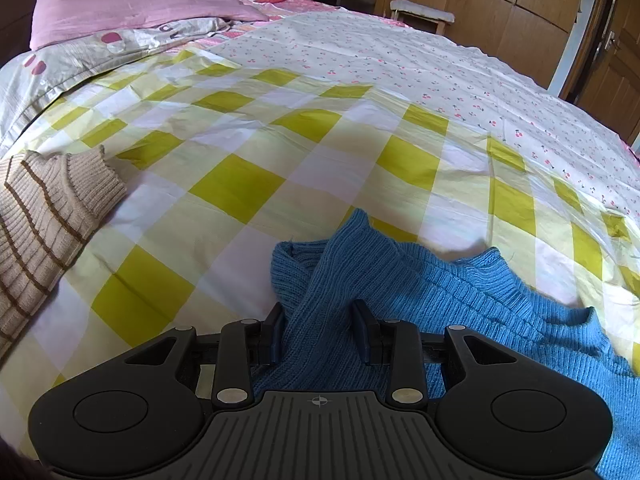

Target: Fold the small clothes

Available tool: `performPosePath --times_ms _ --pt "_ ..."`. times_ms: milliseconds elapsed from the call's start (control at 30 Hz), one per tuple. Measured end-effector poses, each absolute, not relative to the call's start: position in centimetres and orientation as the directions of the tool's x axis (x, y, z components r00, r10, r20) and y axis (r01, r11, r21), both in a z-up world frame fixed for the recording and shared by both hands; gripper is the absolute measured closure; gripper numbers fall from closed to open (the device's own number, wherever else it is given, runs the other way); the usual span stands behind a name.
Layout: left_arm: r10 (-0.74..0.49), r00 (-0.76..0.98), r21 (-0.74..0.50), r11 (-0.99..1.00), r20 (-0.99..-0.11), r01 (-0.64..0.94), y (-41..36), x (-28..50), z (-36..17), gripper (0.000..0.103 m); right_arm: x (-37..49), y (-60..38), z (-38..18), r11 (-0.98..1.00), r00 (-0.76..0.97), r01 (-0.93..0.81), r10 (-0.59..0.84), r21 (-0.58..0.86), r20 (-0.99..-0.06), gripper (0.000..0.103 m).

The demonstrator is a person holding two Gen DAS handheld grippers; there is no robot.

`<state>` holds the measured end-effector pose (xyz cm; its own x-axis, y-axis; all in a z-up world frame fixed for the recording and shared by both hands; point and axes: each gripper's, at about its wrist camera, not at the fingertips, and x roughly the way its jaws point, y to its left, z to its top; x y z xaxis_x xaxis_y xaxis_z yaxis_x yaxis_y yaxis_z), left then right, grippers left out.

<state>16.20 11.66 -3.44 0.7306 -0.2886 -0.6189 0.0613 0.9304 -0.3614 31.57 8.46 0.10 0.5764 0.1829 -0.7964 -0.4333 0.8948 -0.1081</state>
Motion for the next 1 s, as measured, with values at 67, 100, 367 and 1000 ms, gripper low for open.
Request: performPosePath --times_ms 67,100,367,1000 --pt "-0.287 0.732 -0.36 0.931 -0.618 0.061 11.6 16.2 -3.5 0.055 31.6 8.3 0.2 0.898 0.569 -0.43 0.193 -0.089 -0.799 0.067" --pt "-0.287 0.734 -0.359 0.931 -0.616 0.063 11.6 16.2 -3.5 0.055 31.7 8.2 0.2 0.9 0.565 -0.429 0.198 -0.08 -0.801 0.066" --pt "-0.293 0.733 -0.365 0.929 -0.614 0.066 11.5 16.2 -3.5 0.057 31.5 8.8 0.1 0.897 0.568 -0.43 0.178 -0.106 -0.804 0.064" --pt "-0.306 0.738 -0.398 0.916 -0.602 0.055 12.1 16.5 -3.7 0.074 31.4 7.9 0.3 0.904 0.581 -0.419 0.197 -0.083 -0.79 0.077"
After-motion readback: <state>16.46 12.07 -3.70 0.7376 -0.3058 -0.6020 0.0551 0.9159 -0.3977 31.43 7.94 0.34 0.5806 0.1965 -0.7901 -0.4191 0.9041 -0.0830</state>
